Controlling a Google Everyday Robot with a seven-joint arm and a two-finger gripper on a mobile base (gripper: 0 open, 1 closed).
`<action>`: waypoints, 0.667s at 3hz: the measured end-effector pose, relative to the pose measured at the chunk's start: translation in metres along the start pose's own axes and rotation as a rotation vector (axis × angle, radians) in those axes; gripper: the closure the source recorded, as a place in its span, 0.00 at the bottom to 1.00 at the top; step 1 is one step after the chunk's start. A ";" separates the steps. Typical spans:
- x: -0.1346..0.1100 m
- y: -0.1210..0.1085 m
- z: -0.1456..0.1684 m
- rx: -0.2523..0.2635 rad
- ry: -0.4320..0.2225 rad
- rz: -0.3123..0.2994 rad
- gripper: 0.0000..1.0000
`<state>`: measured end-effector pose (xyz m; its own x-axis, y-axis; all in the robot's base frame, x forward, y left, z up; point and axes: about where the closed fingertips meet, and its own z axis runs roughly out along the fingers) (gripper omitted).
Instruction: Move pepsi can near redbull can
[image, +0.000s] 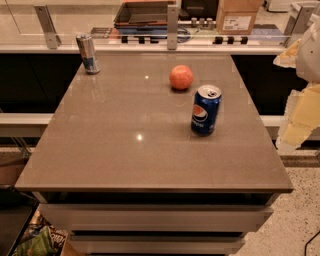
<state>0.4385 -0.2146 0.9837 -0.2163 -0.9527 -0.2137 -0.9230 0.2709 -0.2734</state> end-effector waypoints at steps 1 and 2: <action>0.000 0.000 0.000 0.000 0.000 0.000 0.00; -0.003 -0.004 0.000 0.011 -0.026 0.006 0.00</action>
Offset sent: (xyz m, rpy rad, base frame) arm 0.0108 0.0027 -0.0021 0.0570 -0.0197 -0.0011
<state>0.4427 -0.2129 0.9850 -0.2132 -0.9472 -0.2394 -0.9183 0.2779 -0.2820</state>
